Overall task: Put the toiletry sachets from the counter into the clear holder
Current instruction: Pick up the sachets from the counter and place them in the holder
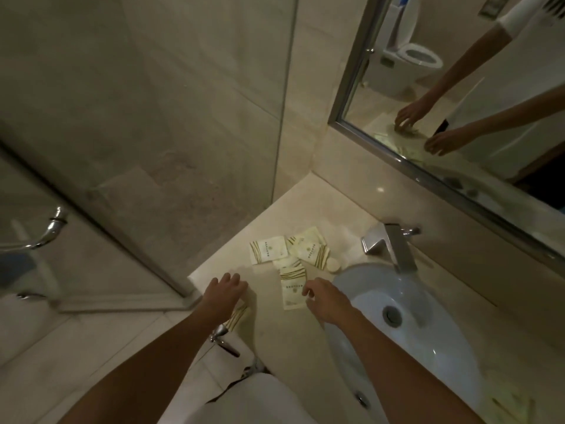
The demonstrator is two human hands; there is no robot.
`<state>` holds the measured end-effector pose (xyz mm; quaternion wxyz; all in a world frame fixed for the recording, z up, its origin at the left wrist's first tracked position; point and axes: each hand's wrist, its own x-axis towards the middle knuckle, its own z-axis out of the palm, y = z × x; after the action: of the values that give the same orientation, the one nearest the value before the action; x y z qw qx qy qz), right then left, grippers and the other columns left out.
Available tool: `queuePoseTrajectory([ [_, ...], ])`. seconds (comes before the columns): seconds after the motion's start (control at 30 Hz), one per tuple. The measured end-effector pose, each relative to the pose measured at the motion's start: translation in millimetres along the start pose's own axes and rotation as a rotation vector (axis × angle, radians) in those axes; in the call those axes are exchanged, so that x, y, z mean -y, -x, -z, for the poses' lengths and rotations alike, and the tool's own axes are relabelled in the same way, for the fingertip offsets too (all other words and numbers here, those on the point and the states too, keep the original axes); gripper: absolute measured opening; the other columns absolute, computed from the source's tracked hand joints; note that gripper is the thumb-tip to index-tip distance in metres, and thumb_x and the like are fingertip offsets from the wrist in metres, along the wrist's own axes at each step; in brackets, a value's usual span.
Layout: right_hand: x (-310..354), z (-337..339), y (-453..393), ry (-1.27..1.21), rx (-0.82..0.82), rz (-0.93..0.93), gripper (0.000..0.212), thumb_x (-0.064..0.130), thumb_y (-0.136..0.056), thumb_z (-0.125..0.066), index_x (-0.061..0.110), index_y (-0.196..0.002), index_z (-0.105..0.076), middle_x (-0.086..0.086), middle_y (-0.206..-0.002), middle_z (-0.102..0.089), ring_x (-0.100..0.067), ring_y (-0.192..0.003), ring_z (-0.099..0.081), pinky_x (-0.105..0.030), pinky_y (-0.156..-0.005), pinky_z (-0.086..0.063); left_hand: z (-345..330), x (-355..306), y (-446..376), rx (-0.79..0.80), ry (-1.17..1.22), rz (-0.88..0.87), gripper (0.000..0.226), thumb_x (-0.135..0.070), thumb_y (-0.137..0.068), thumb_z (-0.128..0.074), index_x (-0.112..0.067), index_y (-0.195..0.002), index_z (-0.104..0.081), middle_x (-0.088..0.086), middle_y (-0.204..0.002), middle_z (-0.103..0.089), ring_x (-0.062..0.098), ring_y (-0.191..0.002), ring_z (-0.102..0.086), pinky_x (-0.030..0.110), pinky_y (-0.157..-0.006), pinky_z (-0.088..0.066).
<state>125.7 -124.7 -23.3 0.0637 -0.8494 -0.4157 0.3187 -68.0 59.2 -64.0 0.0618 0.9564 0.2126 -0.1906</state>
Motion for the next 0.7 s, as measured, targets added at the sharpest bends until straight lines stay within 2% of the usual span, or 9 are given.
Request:
queuePoseTrajectory([
  [0.27,24,-28,-28,-0.023,-0.157,-0.129,0.019,0.025,-0.086,-0.060,0.014,-0.101,-0.055,-0.007,-0.116,-0.046,-0.027,-0.109,-0.047,-0.034,-0.084,-0.045,-6,7,-12,0.011,0.028,0.018,0.050,-0.011,-0.081,-0.062,-0.020,-0.127,-0.044,0.005,-0.130,-0.044,0.026,-0.118,-0.040,0.039,-0.092,-0.040],
  [0.43,33,-44,-41,-0.118,-0.224,-0.211,0.029,0.028,-0.082,-0.069,0.010,-0.099,-0.054,-0.011,-0.119,-0.041,-0.030,-0.110,-0.042,-0.038,-0.089,-0.044,-9,13,-23,0.030,0.043,0.037,0.054,-0.024,-0.076,-0.070,-0.024,-0.125,-0.048,0.002,-0.126,-0.047,0.023,-0.116,-0.041,0.035,-0.095,-0.039],
  [0.53,34,-50,-47,-0.156,-0.232,-0.267,0.035,0.025,-0.078,-0.074,0.008,-0.102,-0.054,-0.011,-0.120,-0.039,-0.030,-0.109,-0.043,-0.038,-0.088,-0.046,-15,19,-25,-0.015,0.100,0.038,0.047,-0.030,-0.079,-0.068,-0.027,-0.123,-0.051,-0.001,-0.122,-0.050,0.020,-0.111,-0.042,0.033,-0.092,-0.037],
  [0.63,34,-50,-49,-0.231,-0.222,-0.301,0.042,0.024,-0.074,-0.079,0.008,-0.103,-0.053,-0.009,-0.114,-0.040,-0.027,-0.100,-0.049,-0.028,-0.074,-0.046,-20,23,-25,-0.055,0.136,0.021,0.039,-0.029,-0.084,-0.061,-0.025,-0.122,-0.052,-0.001,-0.120,-0.052,0.019,-0.108,-0.044,0.031,-0.090,-0.036],
  [0.7,33,-46,-48,-0.298,-0.208,-0.278,0.038,0.021,-0.074,-0.079,0.011,-0.095,-0.049,-0.006,-0.102,-0.045,-0.020,-0.086,-0.049,-0.018,-0.054,-0.034,-20,24,-27,-0.069,0.169,0.004,0.042,-0.035,-0.083,-0.062,-0.023,-0.122,-0.053,-0.001,-0.117,-0.053,0.019,-0.107,-0.045,0.031,-0.089,-0.036],
])
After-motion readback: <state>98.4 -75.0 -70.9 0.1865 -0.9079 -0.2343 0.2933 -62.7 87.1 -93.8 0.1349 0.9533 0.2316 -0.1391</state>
